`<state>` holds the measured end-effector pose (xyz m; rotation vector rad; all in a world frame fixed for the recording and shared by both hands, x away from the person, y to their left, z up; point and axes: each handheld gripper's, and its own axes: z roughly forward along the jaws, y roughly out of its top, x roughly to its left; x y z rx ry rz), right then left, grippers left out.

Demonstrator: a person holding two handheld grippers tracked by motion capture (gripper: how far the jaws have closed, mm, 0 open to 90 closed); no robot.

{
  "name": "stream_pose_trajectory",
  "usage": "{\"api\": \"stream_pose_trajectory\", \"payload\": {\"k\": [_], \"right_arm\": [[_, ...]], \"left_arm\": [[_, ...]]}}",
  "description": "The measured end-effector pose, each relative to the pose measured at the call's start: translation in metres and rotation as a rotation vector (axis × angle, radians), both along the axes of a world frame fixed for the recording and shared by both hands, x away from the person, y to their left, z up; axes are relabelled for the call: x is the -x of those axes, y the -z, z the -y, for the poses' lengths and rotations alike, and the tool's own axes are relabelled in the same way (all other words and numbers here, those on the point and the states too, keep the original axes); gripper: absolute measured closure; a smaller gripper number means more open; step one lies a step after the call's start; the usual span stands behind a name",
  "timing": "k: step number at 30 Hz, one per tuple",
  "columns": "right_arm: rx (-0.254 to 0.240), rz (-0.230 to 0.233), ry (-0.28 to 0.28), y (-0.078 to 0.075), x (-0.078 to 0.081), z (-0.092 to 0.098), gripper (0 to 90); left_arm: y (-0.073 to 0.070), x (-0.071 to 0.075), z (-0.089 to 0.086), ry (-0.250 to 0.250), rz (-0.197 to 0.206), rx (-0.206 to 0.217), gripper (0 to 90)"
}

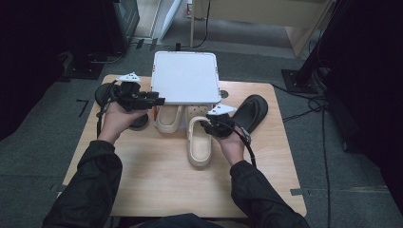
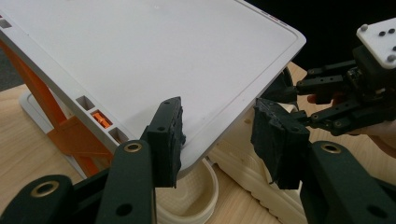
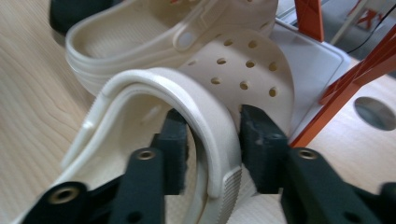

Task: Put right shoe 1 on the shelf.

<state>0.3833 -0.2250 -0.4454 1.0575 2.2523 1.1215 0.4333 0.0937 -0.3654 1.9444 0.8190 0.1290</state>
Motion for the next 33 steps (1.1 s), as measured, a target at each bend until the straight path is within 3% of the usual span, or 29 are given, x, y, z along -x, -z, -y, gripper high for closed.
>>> {"api": "stream_pose_trajectory", "payload": {"k": [4,9,12,14,19,23,28,33], "right_arm": [[-0.042,-0.016,-0.018,-0.007,0.006,0.007,56.8],[-0.068,-0.002,-0.031,-0.015,0.018,0.015,54.9],[-0.095,-0.004,-0.047,-0.022,0.035,0.022,58.1],[-0.083,-0.005,-0.068,-0.023,0.047,0.023,60.7],[-0.092,-0.028,-0.123,-0.014,0.067,0.023,64.4],[-0.131,-0.077,-0.151,-0.005,0.078,0.021,69.4],[-0.127,-0.125,-0.209,0.005,0.094,0.013,76.0],[-0.082,-0.165,-0.275,0.019,0.110,0.003,76.7]], "left_arm": [[0.000,0.000,0.000,-0.002,0.002,-0.006,53.9],[-0.001,-0.001,-0.001,-0.003,-0.003,-0.004,54.3],[-0.001,-0.001,0.000,-0.003,-0.004,-0.009,54.7],[-0.001,-0.001,0.000,-0.003,0.000,-0.014,55.6],[-0.001,-0.002,-0.002,-0.006,-0.002,-0.010,58.2],[-0.001,-0.002,-0.001,-0.014,0.006,-0.020,62.1],[0.000,-0.002,-0.001,-0.032,0.004,-0.023,67.5],[-0.001,-0.003,-0.002,-0.024,0.001,-0.024,69.0]]}}
